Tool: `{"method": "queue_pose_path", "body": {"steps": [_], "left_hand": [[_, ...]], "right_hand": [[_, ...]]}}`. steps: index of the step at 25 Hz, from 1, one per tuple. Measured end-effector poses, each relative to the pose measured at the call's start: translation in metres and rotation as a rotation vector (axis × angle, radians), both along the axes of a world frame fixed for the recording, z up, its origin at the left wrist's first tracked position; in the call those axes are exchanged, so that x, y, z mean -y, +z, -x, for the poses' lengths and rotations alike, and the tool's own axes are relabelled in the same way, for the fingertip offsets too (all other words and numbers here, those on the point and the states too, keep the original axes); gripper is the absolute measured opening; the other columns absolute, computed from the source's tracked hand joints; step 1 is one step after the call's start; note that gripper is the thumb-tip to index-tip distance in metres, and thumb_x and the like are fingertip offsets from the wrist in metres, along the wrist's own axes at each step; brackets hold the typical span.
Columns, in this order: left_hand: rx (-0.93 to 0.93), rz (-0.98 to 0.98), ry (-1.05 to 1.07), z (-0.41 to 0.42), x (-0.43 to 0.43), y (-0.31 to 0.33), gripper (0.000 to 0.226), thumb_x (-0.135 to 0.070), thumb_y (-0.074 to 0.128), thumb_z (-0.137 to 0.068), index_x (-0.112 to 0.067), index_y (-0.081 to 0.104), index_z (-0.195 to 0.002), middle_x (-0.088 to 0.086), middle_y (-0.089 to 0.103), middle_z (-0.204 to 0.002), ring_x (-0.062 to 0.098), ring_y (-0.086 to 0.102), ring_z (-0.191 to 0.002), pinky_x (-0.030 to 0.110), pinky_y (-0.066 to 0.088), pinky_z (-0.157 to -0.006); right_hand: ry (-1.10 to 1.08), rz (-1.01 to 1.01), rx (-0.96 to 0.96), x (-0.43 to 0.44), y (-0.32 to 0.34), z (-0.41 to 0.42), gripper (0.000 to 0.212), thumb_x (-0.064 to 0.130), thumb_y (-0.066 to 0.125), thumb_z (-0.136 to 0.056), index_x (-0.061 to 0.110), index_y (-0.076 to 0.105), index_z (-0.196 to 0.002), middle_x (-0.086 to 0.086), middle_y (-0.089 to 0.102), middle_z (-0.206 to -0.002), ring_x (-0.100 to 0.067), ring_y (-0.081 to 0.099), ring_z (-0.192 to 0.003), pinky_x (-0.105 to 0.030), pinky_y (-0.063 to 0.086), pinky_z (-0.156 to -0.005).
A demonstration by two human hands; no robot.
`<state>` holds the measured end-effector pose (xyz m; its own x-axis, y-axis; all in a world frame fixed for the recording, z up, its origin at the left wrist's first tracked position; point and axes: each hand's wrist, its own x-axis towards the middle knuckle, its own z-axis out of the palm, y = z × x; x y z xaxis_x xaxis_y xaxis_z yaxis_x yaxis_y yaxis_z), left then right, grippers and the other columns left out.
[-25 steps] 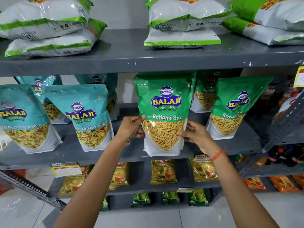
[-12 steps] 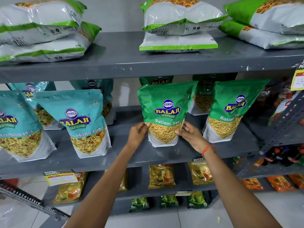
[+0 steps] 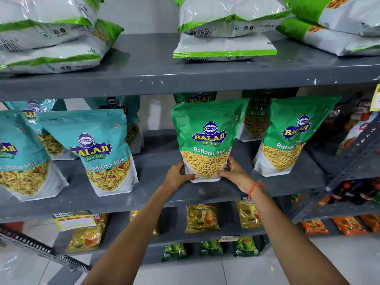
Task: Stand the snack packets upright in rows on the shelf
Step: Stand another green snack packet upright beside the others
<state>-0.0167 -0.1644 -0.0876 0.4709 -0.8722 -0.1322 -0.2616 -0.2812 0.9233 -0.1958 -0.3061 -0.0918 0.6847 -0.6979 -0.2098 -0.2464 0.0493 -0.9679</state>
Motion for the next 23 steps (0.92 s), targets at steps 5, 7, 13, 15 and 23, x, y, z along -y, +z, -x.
{"method": "queue_pose_path", "body": {"steps": [5, 7, 13, 15, 23], "left_hand": [[0.044, -0.01, 0.032, 0.012, -0.007, -0.004, 0.053, -0.02, 0.081, -0.068, -0.01, 0.057, -0.113, 0.012, 0.066, -0.119, 0.022, 0.062, -0.103, 0.037, 0.051, -0.093], [0.047, -0.016, 0.034, 0.013, -0.007, 0.0, 0.052, -0.019, 0.081, -0.068, -0.009, 0.057, -0.113, 0.013, 0.066, -0.12, 0.023, 0.062, -0.104, 0.036, 0.051, -0.092], [0.295, -0.377, 0.056, 0.031, -0.018, 0.022, 0.066, -0.033, 0.08, -0.068, -0.006, 0.049, -0.119, 0.013, 0.063, -0.117, 0.032, 0.06, -0.105, 0.038, 0.049, -0.08], [0.509, -0.491, 0.063, 0.046, -0.024, 0.038, 0.044, -0.04, 0.075, -0.071, -0.006, 0.06, -0.094, 0.013, 0.068, -0.101, 0.034, 0.064, -0.092, 0.035, 0.046, -0.067], [0.504, 0.138, -0.092, 0.148, 0.06, 0.065, 0.019, -0.015, 0.067, -0.078, 0.003, 0.064, -0.082, 0.028, 0.069, -0.082, 0.04, 0.063, -0.077, 0.04, 0.045, -0.065]], "right_hand": [[0.019, 0.061, -0.046, 0.002, -0.007, 0.007, 0.059, -0.003, 0.071, -0.074, 0.023, 0.042, -0.118, -0.007, 0.059, -0.126, -0.017, 0.056, -0.111, -0.029, 0.042, -0.096], [0.023, 0.068, -0.052, 0.002, -0.006, 0.005, 0.06, -0.001, 0.072, -0.074, 0.024, 0.041, -0.118, -0.006, 0.059, -0.126, -0.019, 0.055, -0.116, -0.029, 0.041, -0.096], [-0.125, 0.173, 0.047, -0.016, -0.001, 0.007, 0.08, 0.023, 0.076, -0.077, 0.023, 0.028, -0.14, 0.0, 0.048, -0.139, -0.014, 0.045, -0.126, -0.033, 0.037, -0.103], [-0.389, 0.364, 0.168, -0.033, 0.005, 0.008, 0.071, 0.031, 0.071, -0.081, 0.019, 0.033, -0.139, -0.006, 0.049, -0.137, -0.016, 0.048, -0.122, -0.032, 0.041, -0.1], [-0.741, 0.759, 0.314, -0.017, 0.052, 0.06, 0.023, 0.021, 0.05, -0.09, 0.002, 0.064, -0.089, -0.02, 0.066, -0.08, -0.031, 0.062, -0.074, -0.046, 0.053, -0.064]]}}
